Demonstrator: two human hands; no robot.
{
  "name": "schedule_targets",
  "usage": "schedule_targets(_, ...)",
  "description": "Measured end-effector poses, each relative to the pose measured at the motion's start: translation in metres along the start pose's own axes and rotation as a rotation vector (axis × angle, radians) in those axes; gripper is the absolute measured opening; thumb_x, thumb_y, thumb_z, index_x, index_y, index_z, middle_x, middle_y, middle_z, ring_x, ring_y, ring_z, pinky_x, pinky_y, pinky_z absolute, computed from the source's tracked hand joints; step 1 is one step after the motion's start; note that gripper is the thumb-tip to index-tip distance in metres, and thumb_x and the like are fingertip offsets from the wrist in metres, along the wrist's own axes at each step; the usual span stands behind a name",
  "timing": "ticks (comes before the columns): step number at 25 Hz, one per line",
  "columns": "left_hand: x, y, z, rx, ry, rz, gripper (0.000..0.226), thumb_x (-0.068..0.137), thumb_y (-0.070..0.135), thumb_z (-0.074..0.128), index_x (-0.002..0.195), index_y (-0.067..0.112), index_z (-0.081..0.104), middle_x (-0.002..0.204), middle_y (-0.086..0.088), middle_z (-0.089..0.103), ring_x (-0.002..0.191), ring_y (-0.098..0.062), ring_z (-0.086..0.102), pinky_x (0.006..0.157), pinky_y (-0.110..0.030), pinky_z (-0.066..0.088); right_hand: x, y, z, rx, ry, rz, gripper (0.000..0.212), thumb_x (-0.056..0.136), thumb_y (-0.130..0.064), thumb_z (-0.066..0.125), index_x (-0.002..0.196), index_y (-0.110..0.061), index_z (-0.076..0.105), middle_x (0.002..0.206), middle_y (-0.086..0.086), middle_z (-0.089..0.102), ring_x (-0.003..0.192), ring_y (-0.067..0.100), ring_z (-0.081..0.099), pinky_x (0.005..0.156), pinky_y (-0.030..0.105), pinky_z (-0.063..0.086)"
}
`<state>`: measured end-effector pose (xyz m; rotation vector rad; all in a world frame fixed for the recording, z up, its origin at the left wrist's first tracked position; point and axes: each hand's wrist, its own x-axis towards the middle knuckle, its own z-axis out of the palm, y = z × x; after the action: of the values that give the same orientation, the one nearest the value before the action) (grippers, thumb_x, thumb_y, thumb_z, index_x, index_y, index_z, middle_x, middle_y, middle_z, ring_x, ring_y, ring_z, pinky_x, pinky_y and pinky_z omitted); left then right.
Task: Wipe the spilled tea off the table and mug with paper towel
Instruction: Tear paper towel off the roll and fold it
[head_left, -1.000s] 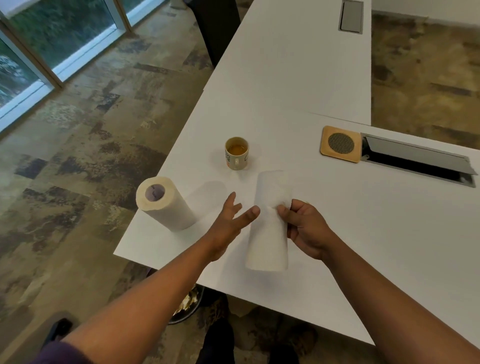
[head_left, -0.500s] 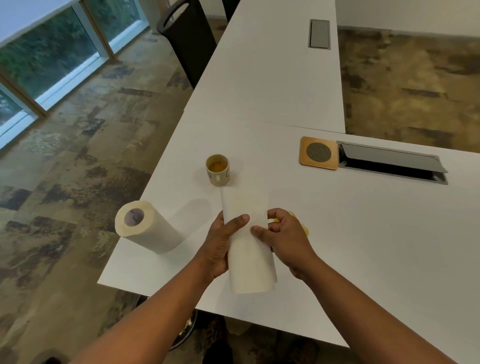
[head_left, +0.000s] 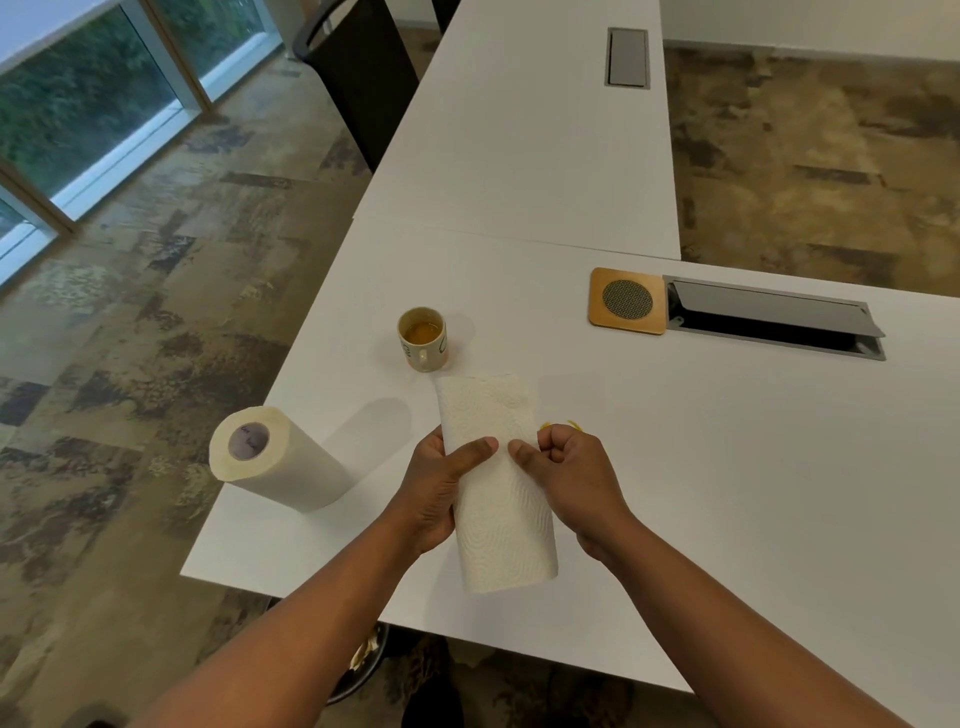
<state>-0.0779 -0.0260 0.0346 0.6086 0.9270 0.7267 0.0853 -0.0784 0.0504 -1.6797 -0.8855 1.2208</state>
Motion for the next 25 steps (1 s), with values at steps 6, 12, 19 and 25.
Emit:
schedule_targets(6, 0.000, 0.000, 0.001, 0.019, 0.007, -0.024, 0.034, 0.090, 0.007, 0.070, 0.123, 0.010, 0.065, 0.117, -0.017, 0.074, 0.103, -0.033, 0.073, 0.078, -0.041, 0.061, 0.001, -0.001, -0.001, 0.013, -0.001, 0.017, 0.045, 0.087, -0.032, 0.076, 0.053, -0.030, 0.047, 0.049, -0.016, 0.034, 0.056, 0.012, 0.032, 0.060, 0.030, 0.033)
schedule_targets(12, 0.003, -0.001, 0.001, 0.032, 0.008, -0.047, 0.034, 0.091, 0.006, 0.067, 0.124, 0.008, 0.064, 0.117, -0.017, 0.074, 0.104, -0.034, 0.073, 0.078, -0.042, 0.060, 0.004, 0.003, -0.005, 0.017, 0.024, 0.011, 0.041, 0.083, -0.034, 0.080, 0.058, -0.027, 0.049, 0.051, -0.012, 0.039, 0.062, 0.018, 0.042, 0.071, 0.035, 0.041)
schedule_targets(19, 0.004, -0.001, -0.001, 0.096, 0.029, -0.058, 0.046, 0.087, 0.013, 0.074, 0.131, 0.010, 0.061, 0.121, -0.016, 0.072, 0.110, -0.037, 0.070, 0.085, -0.050, 0.060, 0.000, 0.004, -0.007, 0.047, -0.052, 0.116, 0.040, 0.083, -0.033, 0.081, 0.116, -0.018, 0.066, 0.110, -0.002, 0.073, 0.100, 0.020, 0.071, 0.087, 0.039, 0.060)
schedule_targets(25, 0.007, 0.005, -0.006, 0.186, 0.050, 0.004, 0.027, 0.088, 0.017, 0.075, 0.114, 0.008, 0.071, 0.113, -0.014, 0.076, 0.104, -0.036, 0.073, 0.079, -0.045, 0.061, 0.000, 0.005, -0.014, 0.100, -0.089, 0.170, 0.037, 0.090, -0.027, 0.075, 0.088, 0.009, 0.066, 0.097, 0.025, 0.073, 0.080, 0.032, 0.071, 0.081, 0.048, 0.060)
